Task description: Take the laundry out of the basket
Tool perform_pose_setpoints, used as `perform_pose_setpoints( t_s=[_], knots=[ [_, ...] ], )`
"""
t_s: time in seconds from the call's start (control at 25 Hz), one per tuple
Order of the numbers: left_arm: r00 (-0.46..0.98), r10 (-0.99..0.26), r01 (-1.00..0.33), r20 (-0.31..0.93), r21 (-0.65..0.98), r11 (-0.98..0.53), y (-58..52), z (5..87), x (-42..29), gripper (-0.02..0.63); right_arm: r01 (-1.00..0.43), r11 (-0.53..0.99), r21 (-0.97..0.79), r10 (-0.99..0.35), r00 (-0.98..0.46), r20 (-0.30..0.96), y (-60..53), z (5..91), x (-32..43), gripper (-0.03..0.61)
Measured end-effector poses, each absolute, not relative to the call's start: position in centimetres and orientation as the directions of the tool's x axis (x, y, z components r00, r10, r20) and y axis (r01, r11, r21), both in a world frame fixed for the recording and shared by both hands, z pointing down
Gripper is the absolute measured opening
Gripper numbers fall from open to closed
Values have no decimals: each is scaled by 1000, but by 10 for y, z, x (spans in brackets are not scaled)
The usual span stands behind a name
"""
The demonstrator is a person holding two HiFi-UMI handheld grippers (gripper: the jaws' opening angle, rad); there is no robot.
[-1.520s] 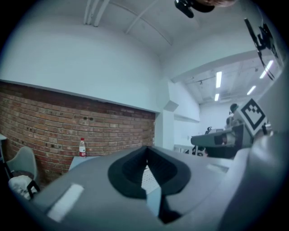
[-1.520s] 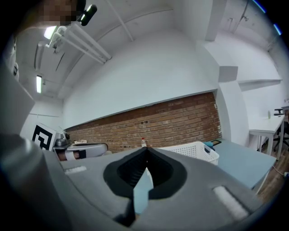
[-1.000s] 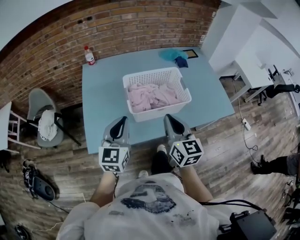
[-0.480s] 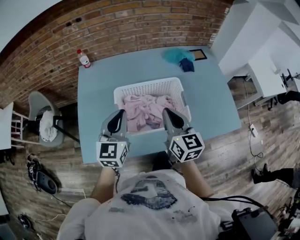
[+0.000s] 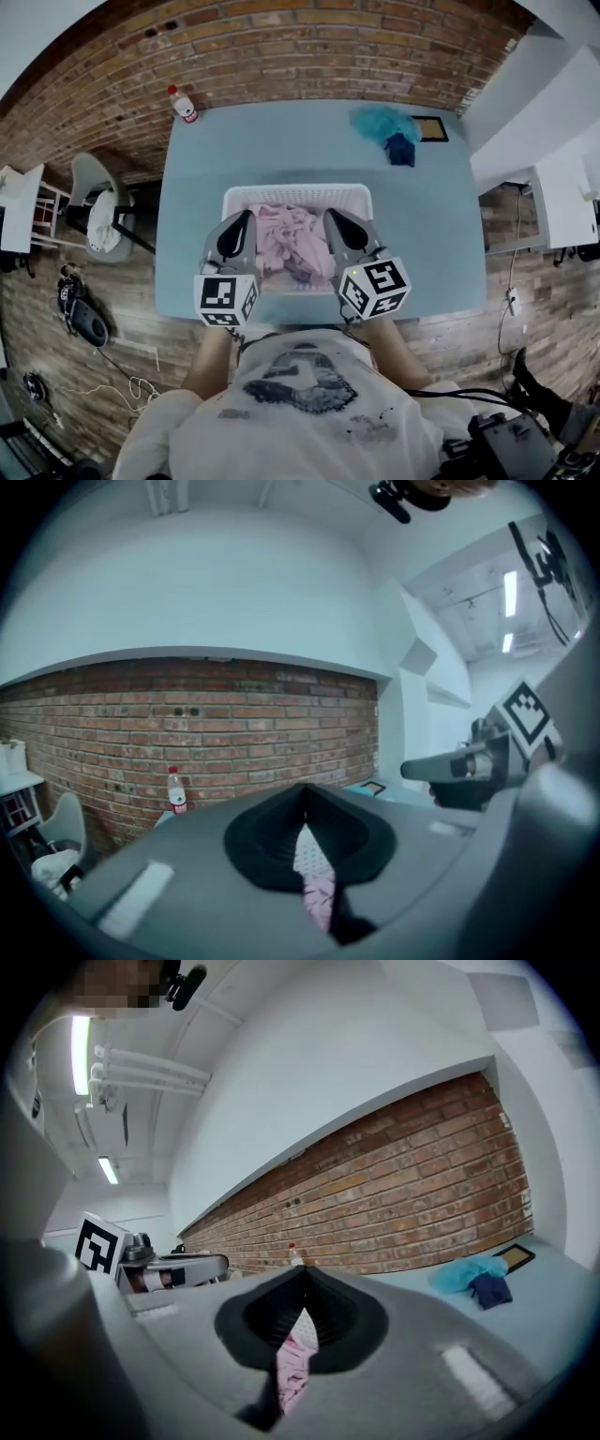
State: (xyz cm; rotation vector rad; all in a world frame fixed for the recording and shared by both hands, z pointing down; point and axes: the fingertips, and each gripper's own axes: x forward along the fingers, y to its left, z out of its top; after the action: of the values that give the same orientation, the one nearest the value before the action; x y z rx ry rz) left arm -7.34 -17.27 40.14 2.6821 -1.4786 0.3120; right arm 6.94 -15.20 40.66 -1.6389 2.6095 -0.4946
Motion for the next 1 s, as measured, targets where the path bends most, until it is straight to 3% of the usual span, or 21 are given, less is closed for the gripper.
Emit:
perform_pose_setpoints(
  t_s=[0.4,1.0],
  knots=[
    [455,-859,-879,235,-34,-476,-185,415,-76,-8,-842,449,-300,-838,-513,187,-174,425,70,-2],
    [489,-839,-864,240,0,-503,-203,431,-102,-9,-869,424,-256,-828,-487,280,-187,441,50,-2]
  ],
)
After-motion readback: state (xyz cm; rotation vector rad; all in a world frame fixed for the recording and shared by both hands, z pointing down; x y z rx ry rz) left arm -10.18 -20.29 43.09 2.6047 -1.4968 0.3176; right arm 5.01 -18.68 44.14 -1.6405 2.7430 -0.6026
